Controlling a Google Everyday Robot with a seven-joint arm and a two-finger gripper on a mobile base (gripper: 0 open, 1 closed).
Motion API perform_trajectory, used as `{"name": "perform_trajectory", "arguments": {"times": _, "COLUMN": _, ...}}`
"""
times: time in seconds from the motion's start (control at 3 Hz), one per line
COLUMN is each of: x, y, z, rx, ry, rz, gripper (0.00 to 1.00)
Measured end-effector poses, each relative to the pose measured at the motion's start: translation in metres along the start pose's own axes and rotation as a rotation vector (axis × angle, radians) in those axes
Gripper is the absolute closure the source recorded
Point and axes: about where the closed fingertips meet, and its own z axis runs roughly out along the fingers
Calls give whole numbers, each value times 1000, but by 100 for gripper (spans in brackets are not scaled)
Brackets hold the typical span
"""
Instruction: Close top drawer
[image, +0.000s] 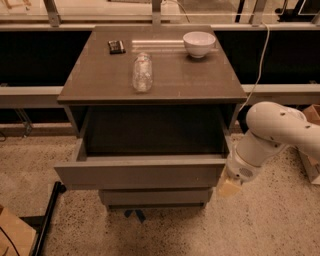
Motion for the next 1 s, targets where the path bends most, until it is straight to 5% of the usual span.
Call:
{"name": "perform_trajectory", "arguments": {"times": 0.33, "x": -33, "y": -43, "z": -16, "rx": 84, "ry": -15, "rz": -110, "gripper": 100}}
{"name": "perform_trajectory", "arguments": {"times": 0.67, "x": -34, "y": -48, "z": -18, "rx": 100, "ry": -19, "rz": -115, "gripper": 100}}
{"name": "perform_trajectory", "arguments": {"times": 1.0, "x": -45, "y": -92, "z": -36, "rx": 227, "ry": -48, "rz": -157, "gripper": 100}}
